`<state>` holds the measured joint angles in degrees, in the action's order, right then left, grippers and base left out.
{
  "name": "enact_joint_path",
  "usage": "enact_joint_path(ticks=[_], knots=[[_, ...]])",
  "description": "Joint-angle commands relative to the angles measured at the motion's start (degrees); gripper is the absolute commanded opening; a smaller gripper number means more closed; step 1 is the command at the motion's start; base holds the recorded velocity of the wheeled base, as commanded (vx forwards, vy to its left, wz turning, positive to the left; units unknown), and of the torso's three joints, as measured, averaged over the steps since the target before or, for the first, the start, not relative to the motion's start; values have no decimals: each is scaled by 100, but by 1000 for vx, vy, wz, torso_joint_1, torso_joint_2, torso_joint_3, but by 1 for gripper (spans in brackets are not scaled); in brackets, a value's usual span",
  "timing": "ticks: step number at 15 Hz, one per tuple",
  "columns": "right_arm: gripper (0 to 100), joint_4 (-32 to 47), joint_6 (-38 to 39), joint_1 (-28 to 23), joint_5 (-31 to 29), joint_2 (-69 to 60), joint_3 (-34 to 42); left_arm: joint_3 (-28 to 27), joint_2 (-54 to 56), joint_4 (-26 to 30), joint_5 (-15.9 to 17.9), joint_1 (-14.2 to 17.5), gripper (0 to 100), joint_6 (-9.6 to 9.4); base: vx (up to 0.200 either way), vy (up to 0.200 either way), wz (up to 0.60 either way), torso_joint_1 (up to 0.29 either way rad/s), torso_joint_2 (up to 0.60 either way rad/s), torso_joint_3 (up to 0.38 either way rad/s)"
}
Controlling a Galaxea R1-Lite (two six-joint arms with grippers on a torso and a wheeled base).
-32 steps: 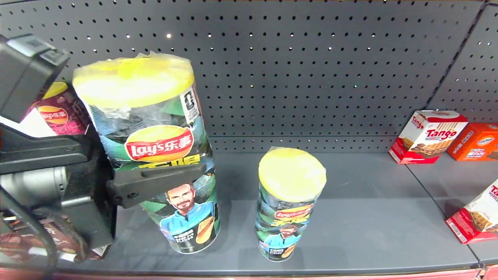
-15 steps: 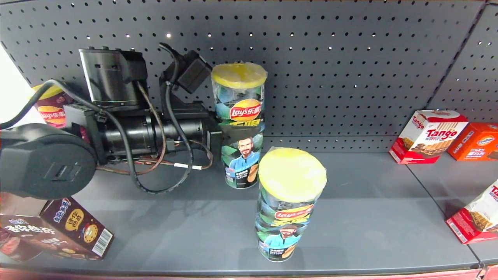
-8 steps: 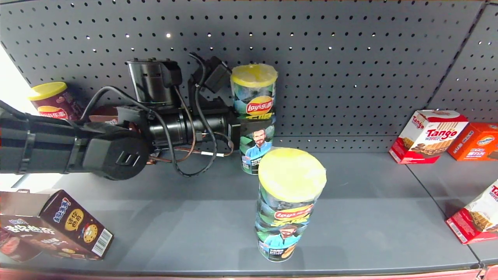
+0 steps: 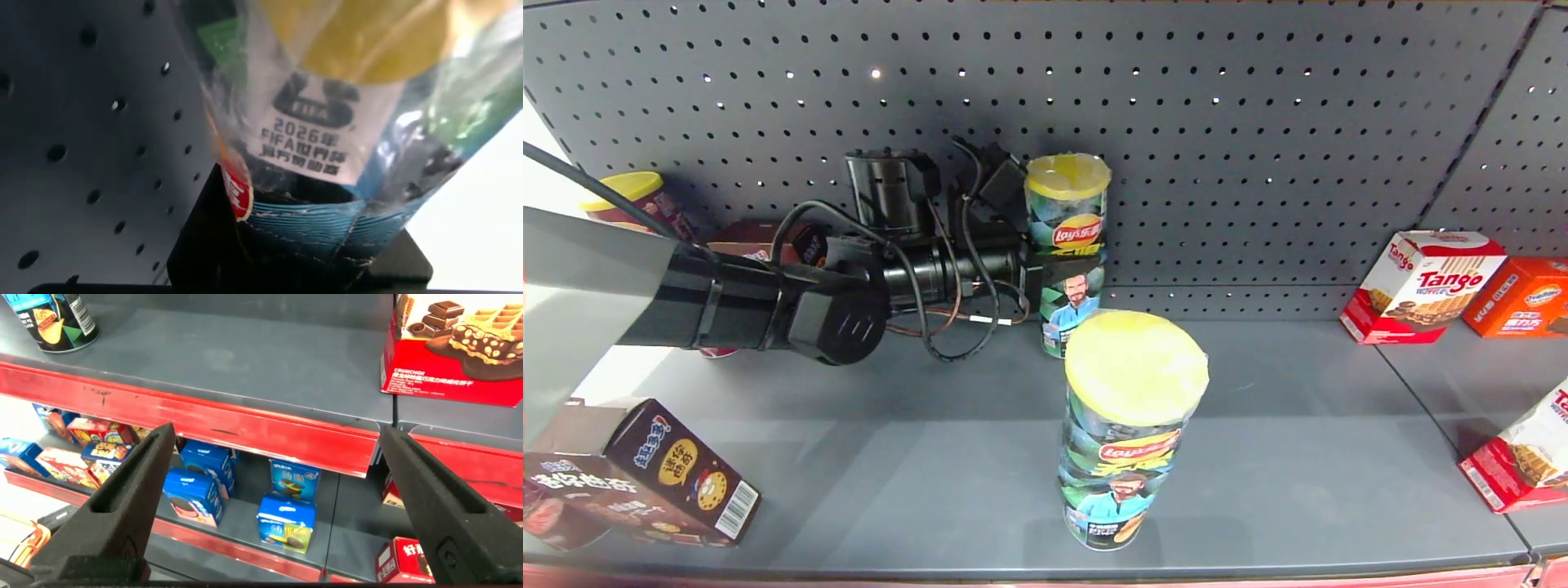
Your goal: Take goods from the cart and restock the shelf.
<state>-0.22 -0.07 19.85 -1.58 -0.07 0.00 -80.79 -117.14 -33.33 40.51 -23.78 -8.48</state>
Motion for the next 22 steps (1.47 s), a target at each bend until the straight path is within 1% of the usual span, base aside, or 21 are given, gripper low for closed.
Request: enact_joint_path(ticks=[1,3,8,10,11,13,15,20,22], knots=[[100,4,-1,2,0,7,0,-78,-125,2,1,49,0,-30,0,0,0,0,0,0],[100,-4,-1,-7,0,7,0,-78,-213,-25,1,49,0,-127,0,0,0,0,0,0],[100,4,-1,2,0,7,0,-34,-345,-174,-17,32,0,-145,0,0,0,0,0,0],[100,-4,-1,2,0,7,0,-16,-362,-323,-17,32,0,-136,0,0,0,0,0,0],[100,4,-1,2,0,7,0,-7,-362,-367,-17,32,100,-136,0,0,0,0,0,0],[100,-4,-1,2,0,7,0,10,-353,-394,-34,32,100,-127,0,0,0,0,0,0],[100,-4,-1,2,0,7,0,195,-213,-394,-43,58,100,-127,0,0,0,0,0,0],[100,-4,-1,2,0,7,0,1153,719,-411,-52,102,100,-127,0,0,0,0,0,0],[100,-4,-1,2,0,7,0,1478,1018,-420,-113,155,100,-127,0,0,0,0,0,0]])
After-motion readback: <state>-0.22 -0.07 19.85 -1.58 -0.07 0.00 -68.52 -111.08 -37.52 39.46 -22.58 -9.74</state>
